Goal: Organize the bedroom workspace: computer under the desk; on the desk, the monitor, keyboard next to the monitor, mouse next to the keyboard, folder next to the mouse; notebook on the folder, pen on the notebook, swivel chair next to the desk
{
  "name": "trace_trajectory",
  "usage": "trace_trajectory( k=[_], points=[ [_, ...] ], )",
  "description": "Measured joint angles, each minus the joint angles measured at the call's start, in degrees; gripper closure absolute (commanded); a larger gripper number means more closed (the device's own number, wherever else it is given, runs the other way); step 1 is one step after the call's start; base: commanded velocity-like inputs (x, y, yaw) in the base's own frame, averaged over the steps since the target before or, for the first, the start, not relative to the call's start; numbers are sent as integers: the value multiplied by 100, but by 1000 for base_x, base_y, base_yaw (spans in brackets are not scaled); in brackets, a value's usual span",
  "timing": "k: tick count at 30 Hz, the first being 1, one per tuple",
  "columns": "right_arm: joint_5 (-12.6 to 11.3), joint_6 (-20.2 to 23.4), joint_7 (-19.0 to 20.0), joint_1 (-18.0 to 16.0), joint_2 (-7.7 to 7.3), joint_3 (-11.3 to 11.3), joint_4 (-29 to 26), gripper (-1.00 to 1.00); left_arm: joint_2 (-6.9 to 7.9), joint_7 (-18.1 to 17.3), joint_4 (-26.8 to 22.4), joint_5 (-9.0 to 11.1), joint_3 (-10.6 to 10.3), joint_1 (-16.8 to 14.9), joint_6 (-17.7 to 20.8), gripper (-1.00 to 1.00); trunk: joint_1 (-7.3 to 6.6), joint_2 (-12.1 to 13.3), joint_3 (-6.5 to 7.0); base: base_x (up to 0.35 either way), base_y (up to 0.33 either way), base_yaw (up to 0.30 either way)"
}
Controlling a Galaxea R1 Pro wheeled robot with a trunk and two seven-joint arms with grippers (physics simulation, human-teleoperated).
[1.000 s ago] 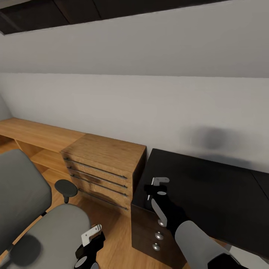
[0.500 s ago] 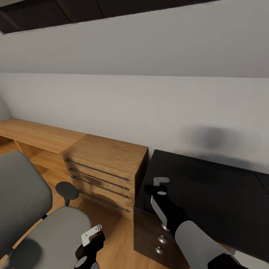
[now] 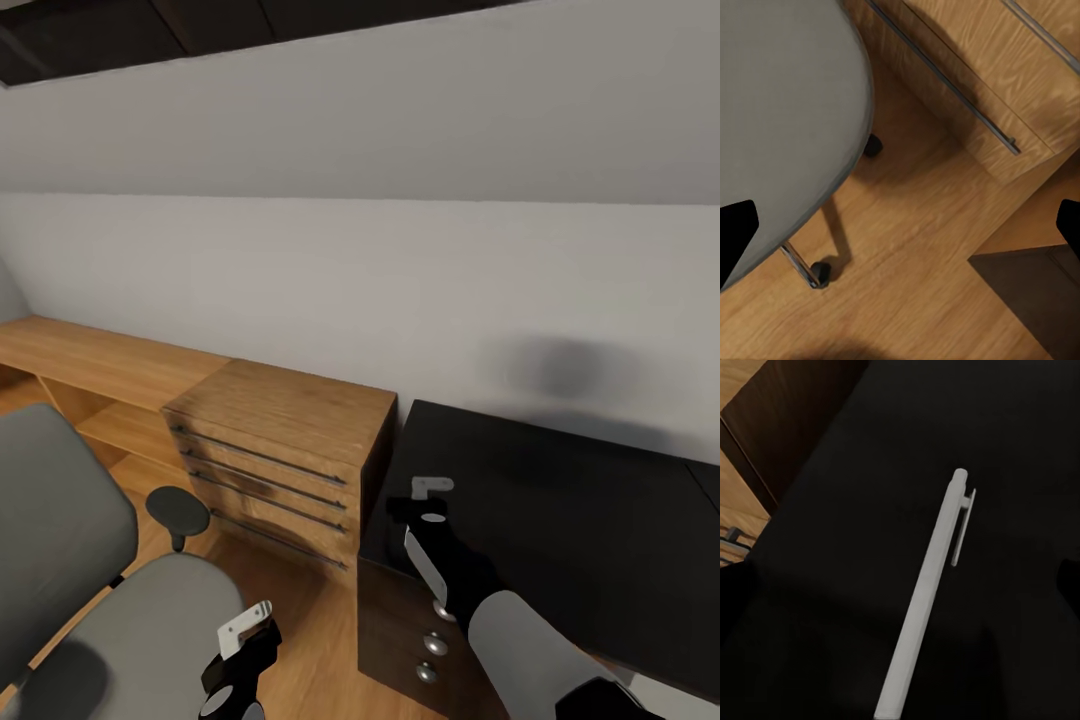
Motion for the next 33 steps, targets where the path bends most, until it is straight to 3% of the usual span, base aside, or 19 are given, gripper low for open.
trace_trajectory(
  k=[23,33],
  points=[
    [4,48,1,-1,0,-2,37,-100,-3,21,2,3,0,0,0,-100,505,-923,-413,0,0,0],
    [23,106,-7,-6,0,1,34,-100,-3,22,1,-2,0,0,-1,-100,506,-925,-412,0,0,0]
  ],
)
